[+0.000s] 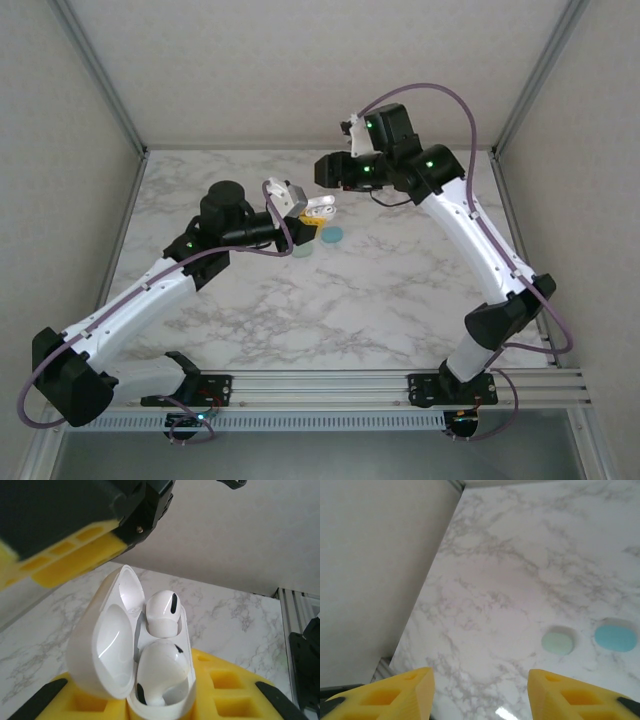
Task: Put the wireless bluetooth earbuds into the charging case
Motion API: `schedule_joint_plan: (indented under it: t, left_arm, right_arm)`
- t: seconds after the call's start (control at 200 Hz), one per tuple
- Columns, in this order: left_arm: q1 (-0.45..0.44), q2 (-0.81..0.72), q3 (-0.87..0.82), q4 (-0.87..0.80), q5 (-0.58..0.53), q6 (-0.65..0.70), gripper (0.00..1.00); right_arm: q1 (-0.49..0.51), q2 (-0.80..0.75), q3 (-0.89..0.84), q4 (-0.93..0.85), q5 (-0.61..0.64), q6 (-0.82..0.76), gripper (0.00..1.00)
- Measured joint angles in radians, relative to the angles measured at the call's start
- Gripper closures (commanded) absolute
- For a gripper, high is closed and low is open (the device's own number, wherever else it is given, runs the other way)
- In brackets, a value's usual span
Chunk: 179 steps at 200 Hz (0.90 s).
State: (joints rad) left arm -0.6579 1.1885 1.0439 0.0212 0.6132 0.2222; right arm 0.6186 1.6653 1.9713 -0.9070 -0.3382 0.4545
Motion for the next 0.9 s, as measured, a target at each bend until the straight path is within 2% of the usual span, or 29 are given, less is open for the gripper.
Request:
schedule_joint_plan:
  t: [0.225,0.531,0.776,0.896]
  left_arm:
    - [-0.001,0.003,0.0,0.0,-0.001,-0.001,0.92]
    - [-0.002,0.003,0.0,0.004,-0.019,-0.01,0.91]
    - [-0.002,0.006,0.0,0.0,-0.019,-0.012,0.91]
    - [-0.002,0.006,0.002,-0.004,-0.019,-0.008,0.92]
  right_arm:
    - [0.0,-0.021,0.0,-0.05,-0.049,-0.037,0.46]
    - [0.0,-0.125,-0.075,-0.063,-0.06,-0.053,0.46]
    - [0.0,-0.14,-0.113,-0.054,-0.067,-0.055,0.49]
    - [0.0,-0.141,-0.113,-0.051,-0.058,-0.047,0.48]
